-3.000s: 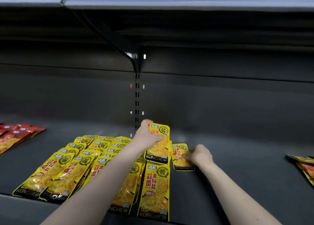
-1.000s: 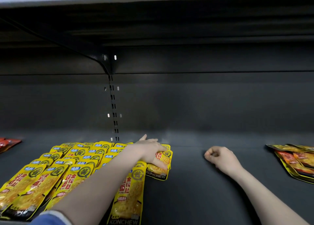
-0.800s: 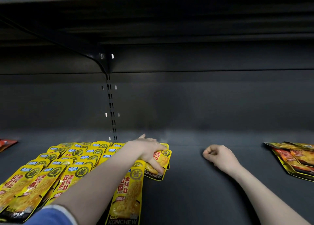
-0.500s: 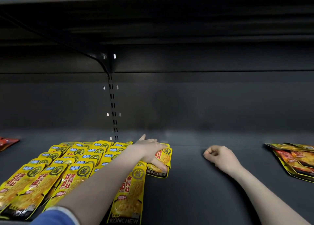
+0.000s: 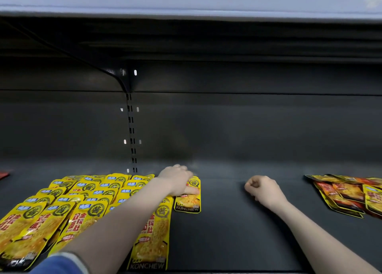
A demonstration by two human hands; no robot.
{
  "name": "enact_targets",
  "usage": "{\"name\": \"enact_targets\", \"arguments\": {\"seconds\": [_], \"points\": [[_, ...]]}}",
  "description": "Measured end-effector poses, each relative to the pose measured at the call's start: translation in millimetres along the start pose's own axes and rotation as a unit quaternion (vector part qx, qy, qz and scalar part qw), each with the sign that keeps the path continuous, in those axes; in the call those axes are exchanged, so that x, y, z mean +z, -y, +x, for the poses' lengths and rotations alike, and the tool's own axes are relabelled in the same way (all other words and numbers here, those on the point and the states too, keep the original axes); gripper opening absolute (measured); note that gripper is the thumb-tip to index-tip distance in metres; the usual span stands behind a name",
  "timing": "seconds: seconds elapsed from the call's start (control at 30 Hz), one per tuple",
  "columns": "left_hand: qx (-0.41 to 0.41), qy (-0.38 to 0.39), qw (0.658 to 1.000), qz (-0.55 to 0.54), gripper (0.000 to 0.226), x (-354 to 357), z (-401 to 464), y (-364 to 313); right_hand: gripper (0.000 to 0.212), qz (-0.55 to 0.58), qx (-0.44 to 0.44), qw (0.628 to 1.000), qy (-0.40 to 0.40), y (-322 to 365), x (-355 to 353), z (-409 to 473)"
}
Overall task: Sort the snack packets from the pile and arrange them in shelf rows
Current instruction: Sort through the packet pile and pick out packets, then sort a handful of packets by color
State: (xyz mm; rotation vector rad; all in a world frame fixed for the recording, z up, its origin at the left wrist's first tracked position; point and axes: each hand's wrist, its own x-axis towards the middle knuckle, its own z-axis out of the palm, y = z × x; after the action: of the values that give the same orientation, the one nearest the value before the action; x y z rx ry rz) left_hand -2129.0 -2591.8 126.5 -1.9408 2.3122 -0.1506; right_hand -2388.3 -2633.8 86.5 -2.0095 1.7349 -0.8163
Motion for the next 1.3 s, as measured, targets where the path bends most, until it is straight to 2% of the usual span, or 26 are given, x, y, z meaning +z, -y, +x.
{"name": "enact_targets", "arguments": {"seconds": [0.13, 0.33, 0.6, 0.93, 1.3], "points": [[-0.027, -0.067, 0.997, -0.012, 0.059, 2.2, -2.8, -9.2, 0.015, -0.088, 0.055, 0.994, -0.035, -7.7, -12.3, -11.9], [-0.048, -0.114, 0.990, -0.072, 0.054, 4.9, -2.4, -33.7, 0.019, -0.177, 0.050, 0.980, -0.074, -25.8, -33.6, -28.9], [-0.076, -0.109, 0.985, -0.107, 0.057, -9.4, 18.4, -95.9, 0.022, -0.210, 0.044, 0.969, -0.123, -75.2, -108.3, -17.9], [-0.078, -0.091, 0.978, -0.170, 0.058, -39.8, 85.4, -274.7, 0.020, -0.203, 0.040, 0.969, -0.133, -211.5, -220.0, 2.8], [-0.112, -0.044, 0.970, -0.211, 0.064, -47.2, 139.4, -371.5, 0.020, -0.171, 0.036, 0.977, -0.119, -276.2, -253.0, 23.0]]}}
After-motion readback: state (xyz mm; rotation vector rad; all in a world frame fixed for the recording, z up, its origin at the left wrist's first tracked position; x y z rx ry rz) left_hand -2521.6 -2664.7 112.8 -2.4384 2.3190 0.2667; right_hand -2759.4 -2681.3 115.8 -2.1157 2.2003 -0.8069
